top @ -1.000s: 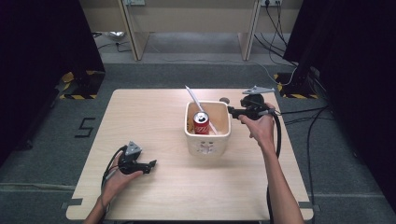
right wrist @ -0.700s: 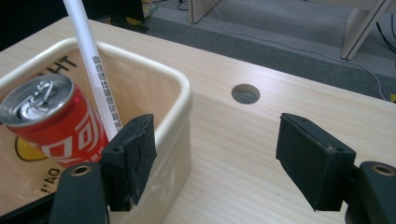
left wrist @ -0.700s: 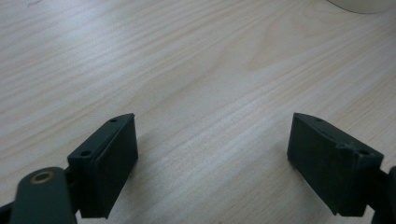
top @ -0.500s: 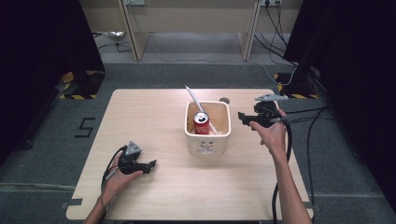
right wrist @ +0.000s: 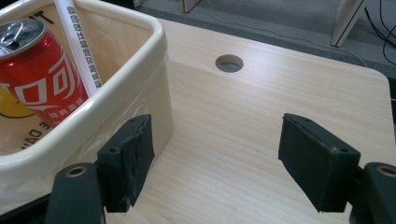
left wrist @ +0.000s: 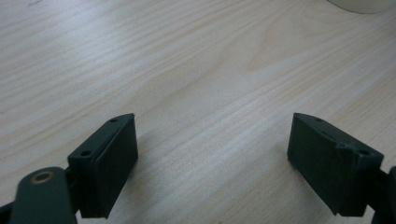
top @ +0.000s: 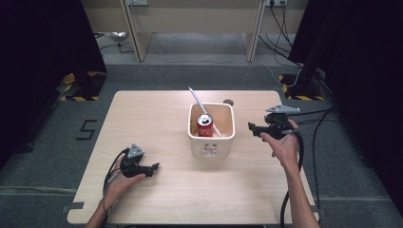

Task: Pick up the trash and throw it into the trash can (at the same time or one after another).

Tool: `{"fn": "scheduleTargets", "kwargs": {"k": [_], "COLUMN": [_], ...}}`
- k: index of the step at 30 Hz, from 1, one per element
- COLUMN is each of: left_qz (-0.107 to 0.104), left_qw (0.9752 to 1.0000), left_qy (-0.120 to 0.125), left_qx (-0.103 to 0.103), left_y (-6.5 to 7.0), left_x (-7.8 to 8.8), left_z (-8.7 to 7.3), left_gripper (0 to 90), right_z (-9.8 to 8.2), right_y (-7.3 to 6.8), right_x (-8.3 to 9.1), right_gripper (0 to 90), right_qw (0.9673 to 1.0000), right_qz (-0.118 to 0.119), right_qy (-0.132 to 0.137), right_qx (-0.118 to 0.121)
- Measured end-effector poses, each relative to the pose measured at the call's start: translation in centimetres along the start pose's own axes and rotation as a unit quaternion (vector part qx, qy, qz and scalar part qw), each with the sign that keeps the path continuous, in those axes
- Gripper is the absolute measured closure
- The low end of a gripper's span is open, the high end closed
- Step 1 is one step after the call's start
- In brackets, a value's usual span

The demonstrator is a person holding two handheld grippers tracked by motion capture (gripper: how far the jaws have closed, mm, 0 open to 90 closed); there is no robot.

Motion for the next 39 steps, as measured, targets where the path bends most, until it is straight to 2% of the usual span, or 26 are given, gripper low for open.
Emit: {"fn": "scheduleTargets", "kwargs": {"k": [12, 14, 17, 22, 28, 39], "left_qz": [0.000, 0.000, 0.000, -0.001, -0.001, -0.001], "left_qw": [1.0000, 1.0000, 1.0000, 1.0000, 1.0000, 1.0000], "left_qy": [0.001, 0.001, -0.002, 0.000, 0.000, 0.000], "left_qx": [0.000, 0.000, -0.002, 0.001, 0.001, 0.001], "left_y": [0.0, 0.0, 0.0, 0.0, 0.0, 0.0], "left_x": [0.0, 0.0, 0.0, 0.0, 0.0, 0.0], "left_z": [0.0, 0.0, 0.0, 0.0, 0.0, 0.0], "left_gripper": [15.5, 15.5, 15.5, 15.5, 15.5, 15.5], "right_z": [-1.4, -1.7, -1.9, -2.2, -3.5, -5.7], "right_y": [-0.1, -0.1, 0.0, -0.7, -1.2, -1.7], "right_x": [0.6, 0.7, 1.2, 2.0, 1.7, 1.0], "right_gripper": [25.9, 25.9, 25.8, 24.9, 24.8, 24.7], "right_qw": [1.0000, 0.9999, 0.9995, 0.9994, 0.9988, 0.9988], "right_qz": [-0.001, -0.004, -0.020, -0.015, -0.020, -0.011], "right_qy": [-0.002, -0.003, -0.002, 0.002, -0.010, -0.023], "right_qx": [0.007, 0.013, 0.024, 0.031, 0.045, 0.042]}}
Point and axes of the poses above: each handheld gripper's, and its own axes: x roughly backward along the jaws, z roughly out of its top, y roughly to its right, the point moved 5 cm from there along -x, roughly forward along the jaws, and after that the axes turned 4 degrees about -z, right-handed, at the moved point
